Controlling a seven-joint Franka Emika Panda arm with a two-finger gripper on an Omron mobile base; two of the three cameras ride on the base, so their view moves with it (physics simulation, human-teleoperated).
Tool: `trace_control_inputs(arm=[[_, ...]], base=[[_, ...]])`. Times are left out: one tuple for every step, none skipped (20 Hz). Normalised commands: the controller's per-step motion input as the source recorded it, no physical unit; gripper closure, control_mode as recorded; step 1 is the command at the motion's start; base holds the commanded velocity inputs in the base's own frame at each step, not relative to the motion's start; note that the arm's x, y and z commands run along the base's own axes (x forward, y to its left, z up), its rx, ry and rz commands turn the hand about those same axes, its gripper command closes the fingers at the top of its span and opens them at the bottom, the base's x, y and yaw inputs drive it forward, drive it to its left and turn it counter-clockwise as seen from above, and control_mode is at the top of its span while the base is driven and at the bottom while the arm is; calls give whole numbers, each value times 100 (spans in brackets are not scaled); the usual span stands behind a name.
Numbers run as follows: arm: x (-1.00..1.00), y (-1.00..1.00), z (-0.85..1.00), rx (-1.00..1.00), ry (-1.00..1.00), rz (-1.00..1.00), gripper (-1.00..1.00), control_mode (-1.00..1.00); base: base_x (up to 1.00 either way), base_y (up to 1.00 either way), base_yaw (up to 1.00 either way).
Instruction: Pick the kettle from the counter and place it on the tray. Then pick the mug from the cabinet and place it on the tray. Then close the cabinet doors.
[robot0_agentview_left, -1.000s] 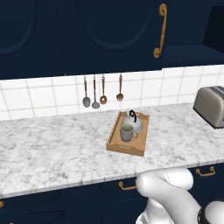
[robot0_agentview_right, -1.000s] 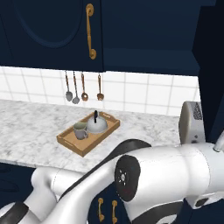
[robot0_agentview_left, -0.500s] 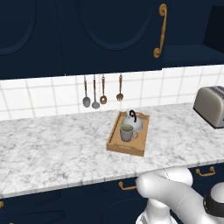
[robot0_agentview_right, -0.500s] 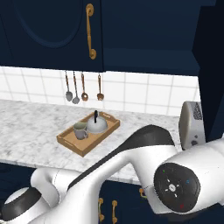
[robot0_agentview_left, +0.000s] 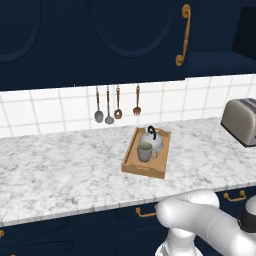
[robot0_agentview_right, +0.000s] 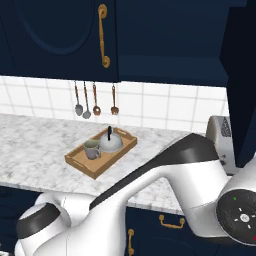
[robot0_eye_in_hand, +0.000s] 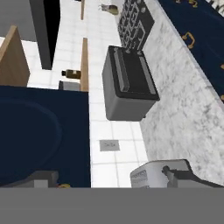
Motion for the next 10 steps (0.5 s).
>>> trace_control_inputs(arm=[[49,0,-15,0,15,12,-100,-100],[55,0,-14,0,16,10,-100,-100],[60,0,-13,0,16,10,-100,-100],[58,0,-13,0,16,9,-100,-100],[58,0,-9,0,14,8,-100,-100],[47,-3,0,0,4,8,-100,-100],[46,-3,0,0,3,8,-100,-100],[45,0,0,0,3,9,-100,-100],[38,0,-1,0,3,9,-100,-100],[31,0,-5,0,3,9,-100,-100]], base=[[0,0,0],[0,0,0],[0,0,0],[0,0,0],[0,0,0],[0,0,0],[0,0,0],[0,0,0],[0,0,0],[0,0,0]])
